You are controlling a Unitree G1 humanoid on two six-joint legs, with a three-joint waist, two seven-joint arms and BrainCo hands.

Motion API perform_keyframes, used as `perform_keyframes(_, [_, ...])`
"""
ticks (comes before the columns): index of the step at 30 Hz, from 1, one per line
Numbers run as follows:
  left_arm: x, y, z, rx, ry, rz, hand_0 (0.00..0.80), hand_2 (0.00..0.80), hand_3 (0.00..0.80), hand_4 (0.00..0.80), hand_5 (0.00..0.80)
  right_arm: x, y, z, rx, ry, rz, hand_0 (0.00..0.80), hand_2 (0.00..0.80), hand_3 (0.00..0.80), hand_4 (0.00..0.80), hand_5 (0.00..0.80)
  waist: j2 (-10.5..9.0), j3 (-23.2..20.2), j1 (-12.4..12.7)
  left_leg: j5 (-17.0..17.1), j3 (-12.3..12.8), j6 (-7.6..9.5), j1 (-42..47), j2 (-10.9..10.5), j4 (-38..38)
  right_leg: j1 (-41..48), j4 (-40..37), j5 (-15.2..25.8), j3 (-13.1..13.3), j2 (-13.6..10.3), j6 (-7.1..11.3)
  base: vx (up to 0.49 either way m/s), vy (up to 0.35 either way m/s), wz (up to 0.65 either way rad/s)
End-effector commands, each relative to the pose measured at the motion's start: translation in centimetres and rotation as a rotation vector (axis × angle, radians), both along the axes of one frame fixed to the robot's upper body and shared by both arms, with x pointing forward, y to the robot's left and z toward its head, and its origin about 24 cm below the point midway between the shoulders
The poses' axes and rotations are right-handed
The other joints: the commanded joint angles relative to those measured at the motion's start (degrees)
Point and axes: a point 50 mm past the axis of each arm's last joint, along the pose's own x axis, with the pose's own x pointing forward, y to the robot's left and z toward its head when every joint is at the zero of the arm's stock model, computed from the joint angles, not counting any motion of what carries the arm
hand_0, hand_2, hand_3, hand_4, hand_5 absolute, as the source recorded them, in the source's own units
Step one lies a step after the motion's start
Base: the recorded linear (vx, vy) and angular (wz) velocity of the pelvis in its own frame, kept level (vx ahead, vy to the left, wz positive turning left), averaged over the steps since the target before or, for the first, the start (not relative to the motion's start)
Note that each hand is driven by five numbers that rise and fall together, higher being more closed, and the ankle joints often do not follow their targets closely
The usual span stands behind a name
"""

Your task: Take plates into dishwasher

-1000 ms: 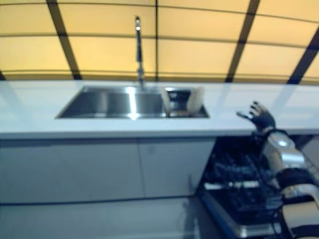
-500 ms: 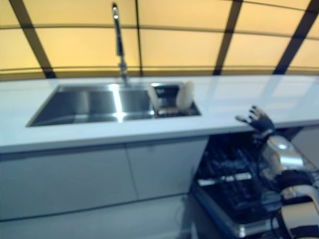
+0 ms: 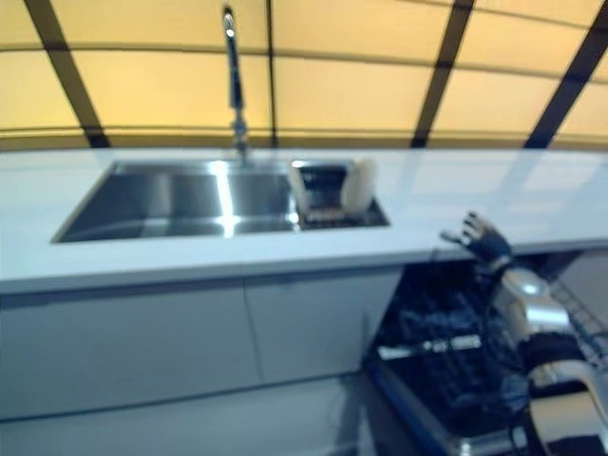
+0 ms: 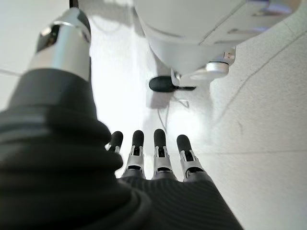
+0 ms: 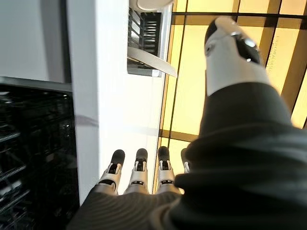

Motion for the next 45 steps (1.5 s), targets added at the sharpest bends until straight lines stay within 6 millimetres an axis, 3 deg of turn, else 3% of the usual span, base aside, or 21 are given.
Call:
perform_keyframes(1, [-0.4, 0.9, 0.2, 0.009, 0.013, -0.007, 0.0, 0.0, 0.0, 0.0, 0.0, 0.4, -0.5, 4.7, -0.048, -0.14, 0.002, 0.0, 0.0, 0.0, 0.0, 0.0, -2.55, 0.05, -0.32, -4.72, -3.7, -1.34, 4.79, -2.77, -0.24, -0.35, -25.07, 19.34, 2.77, -4.35, 0.62, 0.394, -0.211, 0.49])
perform_keyframes(3, [0.0, 0.6, 0.2, 0.015, 0.008, -0.017, 0.0, 0.0, 0.0, 0.0, 0.0, 0.5, -0.7, 5.3, -0.056, -0.139, 0.002, 0.0, 0.0, 0.0, 0.0, 0.0, -2.48, -0.04, -1.76, -5.87, -5.58, -1.41, 7.07, -2.69, -1.97, -0.84, -32.39, 19.59, 3.91, -2.34, 0.09, 0.282, -0.166, 0.38])
perform_keyframes(5, [0.7, 0.4, 0.3, 0.015, -0.007, -0.012, 0.0, 0.0, 0.0, 0.0, 0.0, 0.6, -0.5, 5.6, -0.061, -0.141, -0.002, 0.0, 0.0, 0.0, 0.0, 0.0, -2.48, -0.11, -2.02, -6.56, -5.6, -1.31, 7.34, -2.72, -2.07, -0.83, -33.23, 19.29, 3.21, -1.72, -0.4, 0.135, -0.101, 0.49])
perform_keyframes(6, [1.5, 0.1, 0.4, 0.013, -0.032, 0.019, 0.0, 0.0, 0.0, 0.0, 0.0, 1.0, -0.1, 5.8, -0.062, -0.138, 0.006, 0.0, 0.0, 0.0, 0.0, 0.0, -2.9, -0.58, -1.44, -6.71, -4.09, -1.43, 6.39, -2.67, -1.06, 1.13, -33.9, 18.05, 2.19, -1.8, -1.23, 0.094, -0.103, 0.53])
perform_keyframes(11, [2.6, -1.5, 0.3, -0.013, -0.072, -0.05, 0.0, 0.0, 0.0, 0.0, 0.0, 1.2, 0.4, 5.4, -0.057, -0.123, 0.011, 0.0, 0.0, 0.0, 0.0, 0.0, -4.05, -2.48, -0.61, -6.73, -1.75, -1.9, 5.09, -2.42, 0.18, 7.07, -38.48, 17.05, 1.76, -1.3, -2.35, 0.1, -0.093, 0.19])
perform_keyframes(16, [2.7, -2.2, 0.1, -0.016, -0.075, -0.099, 0.0, 0.0, 0.0, 0.0, 0.0, 1.2, 0.6, 4.9, -0.051, -0.117, 0.017, 0.0, 0.0, 0.0, 0.0, 0.0, -4.2, -3.18, -0.18, -5.89, -1.1, -1.89, 5.24, -2.21, -1.43, 8.45, -38.76, 16.09, 1.14, -1.08, -2.6, 0.06, -0.041, -0.16])
perform_keyframes(26, [2.7, -1.3, 0.4, 0.021, -0.08, -0.101, 0.0, 0.0, 0.0, 0.0, 0.0, 1.2, 1.1, 5.2, -0.036, -0.139, 0.034, 0.0, 0.0, 0.0, 0.0, 0.0, -3.97, -1.49, -1.08, -7.06, 0.07, -1.6, 5.64, -1.51, 0.42, 6.58, -35.23, 15.13, 1.13, -1.21, -2.31, 0.048, -0.041, 0.01])
perform_keyframes(29, [2.7, -1.5, 0.3, 0.032, -0.098, -0.067, 0.0, 0.0, 0.0, 0.0, 0.0, 1.3, 1.1, 4.9, -0.025, -0.122, 0.063, 0.0, 0.0, 0.0, 0.0, 0.0, -4.77, -1.58, -1.82, -8.98, 0.74, -3.06, 4.42, -0.5, 9.35, 7.61, -35.85, 14.19, 1.75, -1.04, -4.19, 0.057, -0.052, 0.01])
perform_keyframes(30, [2.7, -1.6, 0.3, 0.034, -0.112, -0.049, 0.0, 0.0, 0.0, 0.0, 0.0, 1.3, 1.5, 4.5, -0.035, -0.11, 0.08, 0.0, 0.0, 0.0, 0.0, 0.0, -5.51, -1.05, -1.57, -4.23, 1.04, -4.56, 1.26, -0.15, 18.81, 9.1, -36.77, 14.23, 1.4, -1.25, -5.29, 0.035, -0.052, 0.0])
perform_keyframes(33, [2.5, -1.6, 0.3, 0.025, -0.128, -0.016, 0.0, 0.0, 0.0, 0.0, 0.0, 1.3, 2.1, 4.3, -0.033, -0.113, 0.076, 0.0, 0.0, 0.0, 0.0, 0.0, -6.82, 0.65, -0.39, 0.8, 0.68, -6.22, -7.62, -0.39, 33.8, 11.37, -37.1, 14.13, 1.26, -2.16, -6.69, 0.062, -0.03, 0.15])
perform_keyframes(34, [2.6, -1.3, 0.4, 0.022, -0.137, 0.004, 0.0, 0.0, 0.0, 0.0, 0.0, 1.3, 2.5, 4.1, -0.029, -0.113, 0.083, 0.0, 0.0, 0.0, 0.0, 0.0, -7.0, 1.37, 0.43, 2.01, 1.51, -7.0, -11.42, 1.82, 34.58, 12.91, -36.85, 13.37, 1.35, -2.43, -6.8, 0.195, 0.134, 0.05])
perform_keyframes(35, [2.6, -1.1, 0.4, 0.024, -0.141, 0.005, 0.0, 0.0, 0.0, 0.0, 0.0, 1.4, 2.8, 4.0, -0.033, -0.107, 0.092, 0.0, 0.0, 0.0, 0.0, 0.0, -6.16, 1.53, 0.8, 3.56, 2.35, -8.16, -11.14, 6.21, 28.69, 14.39, -36.81, 12.32, 0.88, -2.26, -6.29, 0.253, 0.241, -0.19])
perform_keyframes(36, [2.5, -1.0, 0.4, 0.024, -0.141, -0.005, 0.0, 0.0, 0.0, 0.0, 0.0, 1.4, 3.0, 3.9, -0.038, -0.103, 0.094, 0.0, 0.0, 0.0, 0.0, 0.0, -5.53, 1.34, 0.92, 4.49, 2.42, -8.57, -10.76, 8.25, 23.27, 15.09, -37.03, 11.81, 0.96, -2.19, -5.7, 0.258, 0.287, -0.5])
perform_keyframes(38, [2.3, -1.2, 0.3, 0.029, -0.145, -0.026, 0.0, 0.0, 0.0, 0.0, 0.0, 1.6, 3.3, 4.1, -0.05, -0.103, 0.097, 0.0, 0.0, 0.0, 0.0, 0.0, -4.77, 1.52, 1.95, 5.33, 1.34, -8.77, -8.9, 9.85, 11.99, 17.16, -37.87, 10.99, 2.61, -2.56, -4.45, 0.253, 0.305, -0.69])
perform_keyframes(39, [2.7, -1.4, 0.4, 0.04, -0.155, -0.048, 0.0, 0.0, 0.0, 0.0, 0.0, 1.6, 3.4, 4.5, -0.058, -0.117, 0.103, 0.0, 0.0, 0.0, 0.0, 0.0, -4.53, 1.66, 2.51, 4.86, -0.21, -8.52, -9.0, 9.53, 8.76, 17.72, -37.89, 10.43, 4.46, -3.09, -4.0, 0.198, 0.328, -0.61])
perform_keyframes(40, [3.0, -1.3, 0.6, 0.046, -0.153, -0.058, 0.0, 0.0, 0.0, 0.0, 0.0, 1.6, 3.3, 4.7, -0.051, -0.123, 0.108, 0.0, 0.0, 0.0, 0.0, 0.0, -4.85, 1.38, 2.32, 1.51, -0.44, -7.58, -7.54, 8.5, 8.07, 17.53, -38.08, 10.45, 4.99, -4.18, -3.6, 0.126, 0.318, -0.57])
perform_keyframes(43, [4.5, -1.2, 1.1, 0.042, -0.164, -0.054, 0.0, 0.0, 0.0, 0.0, 0.0, 1.1, 3.5, 4.2, -0.05, -0.128, 0.134, 0.0, 0.0, 0.0, 0.0, 0.0, -3.65, 0.26, 0.25, -0.05, 0.57, -7.71, -3.93, 6.44, 3.8, 15.23, -36.91, 11.19, 4.56, -6.86, -0.82, 0.066, 0.302, -0.12])
perform_keyframes(45, [4.5, -1.2, 1.1, 0.042, -0.165, -0.056, 0.0, 0.0, 0.0, 0.0, 0.0, 0.9, 3.5, 4.4, -0.055, -0.133, 0.145, 0.0, 0.0, 0.0, 0.0, 0.0, -3.53, 0.01, -0.31, -0.83, 1.08, -7.32, -2.85, 5.94, 3.37, 14.36, -37.25, 12.13, 4.54, -8.0, -0.17, 0.025, 0.18, -0.39])
